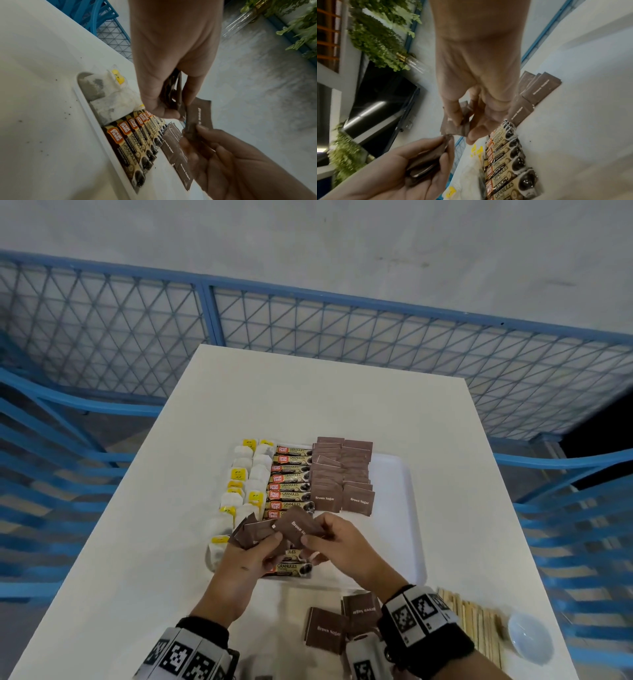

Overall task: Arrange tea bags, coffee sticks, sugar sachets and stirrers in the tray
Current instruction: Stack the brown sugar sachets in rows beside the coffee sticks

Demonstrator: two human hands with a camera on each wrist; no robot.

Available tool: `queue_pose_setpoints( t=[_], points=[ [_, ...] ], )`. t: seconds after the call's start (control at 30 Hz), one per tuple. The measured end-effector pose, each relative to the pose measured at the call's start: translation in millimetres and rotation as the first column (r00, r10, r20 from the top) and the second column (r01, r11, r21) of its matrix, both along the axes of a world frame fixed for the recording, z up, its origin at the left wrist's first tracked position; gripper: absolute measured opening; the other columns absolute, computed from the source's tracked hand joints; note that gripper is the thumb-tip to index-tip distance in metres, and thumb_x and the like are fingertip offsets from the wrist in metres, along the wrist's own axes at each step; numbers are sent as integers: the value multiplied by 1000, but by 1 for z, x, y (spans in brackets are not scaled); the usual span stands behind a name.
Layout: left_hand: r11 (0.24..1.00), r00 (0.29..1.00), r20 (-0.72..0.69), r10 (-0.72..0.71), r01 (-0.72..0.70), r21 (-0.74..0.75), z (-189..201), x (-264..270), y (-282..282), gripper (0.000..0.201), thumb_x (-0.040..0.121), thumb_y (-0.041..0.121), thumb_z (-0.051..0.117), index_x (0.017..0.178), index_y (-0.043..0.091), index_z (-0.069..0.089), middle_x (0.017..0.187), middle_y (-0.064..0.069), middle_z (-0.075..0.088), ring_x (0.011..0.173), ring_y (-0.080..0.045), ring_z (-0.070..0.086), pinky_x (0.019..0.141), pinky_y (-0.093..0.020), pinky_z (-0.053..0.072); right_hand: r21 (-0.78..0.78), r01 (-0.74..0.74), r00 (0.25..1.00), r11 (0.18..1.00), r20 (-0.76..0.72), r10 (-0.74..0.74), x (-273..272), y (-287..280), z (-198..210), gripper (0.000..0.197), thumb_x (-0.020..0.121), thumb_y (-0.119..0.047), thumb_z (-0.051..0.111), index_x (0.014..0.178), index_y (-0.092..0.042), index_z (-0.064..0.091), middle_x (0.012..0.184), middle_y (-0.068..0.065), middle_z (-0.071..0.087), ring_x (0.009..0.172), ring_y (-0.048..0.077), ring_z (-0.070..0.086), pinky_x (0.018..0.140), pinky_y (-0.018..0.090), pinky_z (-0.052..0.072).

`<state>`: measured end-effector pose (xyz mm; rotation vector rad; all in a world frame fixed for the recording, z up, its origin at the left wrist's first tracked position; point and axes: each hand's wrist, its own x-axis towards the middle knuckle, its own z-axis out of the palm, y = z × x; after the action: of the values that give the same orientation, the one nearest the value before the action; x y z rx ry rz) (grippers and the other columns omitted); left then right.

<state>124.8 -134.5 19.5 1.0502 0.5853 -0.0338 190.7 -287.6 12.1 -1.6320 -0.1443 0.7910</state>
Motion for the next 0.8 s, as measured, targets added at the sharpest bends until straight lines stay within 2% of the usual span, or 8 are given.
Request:
queue_pose_setpoints(
  t=[0.07, 0.13, 0.27, 0.33, 0.5, 0.63, 0.73, 0.8],
  points=[
    [1000, 1000, -9, 11, -11, 0, 1, -1, 1, 22, 86, -8, 56, 97, 11, 60, 94, -12, 62, 85, -23, 60, 60, -22, 56, 76, 100, 992, 992, -82, -94, 3, -2, 1, 8, 90, -1, 56, 91, -9, 51, 82, 5, 63, 67, 15, 66, 60, 24, 55],
    [999, 1000, -3, 23, -23, -33, 2, -2, 2, 25, 88, -9, 51, 102, 10, 59, 98, -12, 62, 89, -25, 61, 66, -24, 57, 71, 206, 975, 976, -97, -199, 7, -7, -1, 8, 90, -2, 55, 96, -7, 53, 83, 3, 64, 68, 16, 65, 62, 25, 55],
    [997, 1000, 16, 11, -9, -77, 5, -2, 3, 28, 89, -8, 48, 109, 10, 58, 109, -13, 63, 99, -26, 61, 78, -30, 56, -153, 332, 943, 931, 75, -324, 21, -20, -15, 6, 91, -10, 56, 90, -15, 58, 82, -3, 59, 70, 11, 55, 62, 20, 47],
    [996, 1000, 20, -3, 5, -89, 6, -2, 4, 28, 89, -8, 48, 111, 7, 58, 109, -14, 63, 96, -23, 62, 77, -28, 58, -272, 369, 926, 888, 184, -329, 29, -26, -26, 6, 91, -14, 57, 86, -15, 58, 80, -5, 57, 72, 11, 51, 63, 18, 41],
    [995, 999, 42, 3, 2, -104, 6, -3, 2, 34, 87, -15, 43, 104, 11, 59, 99, -6, 67, 86, -17, 67, 78, -30, 58, -402, 404, 902, 821, 326, -284, 43, -29, -45, 15, 89, -15, 60, 100, -4, 63, 88, 2, 61, 83, 16, 53, 67, 18, 38],
    [997, 999, 50, -1, 5, -80, 6, -3, 2, 36, 89, -16, 42, 103, 13, 59, 100, -7, 67, 92, -22, 64, 79, -32, 57, -431, 404, 899, 806, 352, -262, 48, -22, -52, 17, 87, -14, 62, 101, -3, 63, 88, 1, 59, 81, 13, 51, 58, -1, 36],
    [998, 998, 52, -29, 32, -61, 2, -3, 5, 36, 88, -17, 43, 114, 4, 56, 108, -15, 64, 97, -27, 63, 75, -29, 58, -414, 423, 893, 806, 341, -294, 48, -17, -54, 19, 84, -13, 66, 100, -4, 61, 88, 0, 58, 80, 12, 53, 59, 5, 38],
    [998, 998, 45, -50, 52, -36, -1, -3, 7, 36, 86, -18, 46, 118, -3, 53, 112, -21, 62, 100, -32, 62, 71, -25, 59, -401, 436, 888, 805, 339, -311, 48, -14, -55, 19, 83, -13, 68, 98, -5, 61, 85, 0, 59, 80, 14, 54, 67, 13, 39]
  ],
)
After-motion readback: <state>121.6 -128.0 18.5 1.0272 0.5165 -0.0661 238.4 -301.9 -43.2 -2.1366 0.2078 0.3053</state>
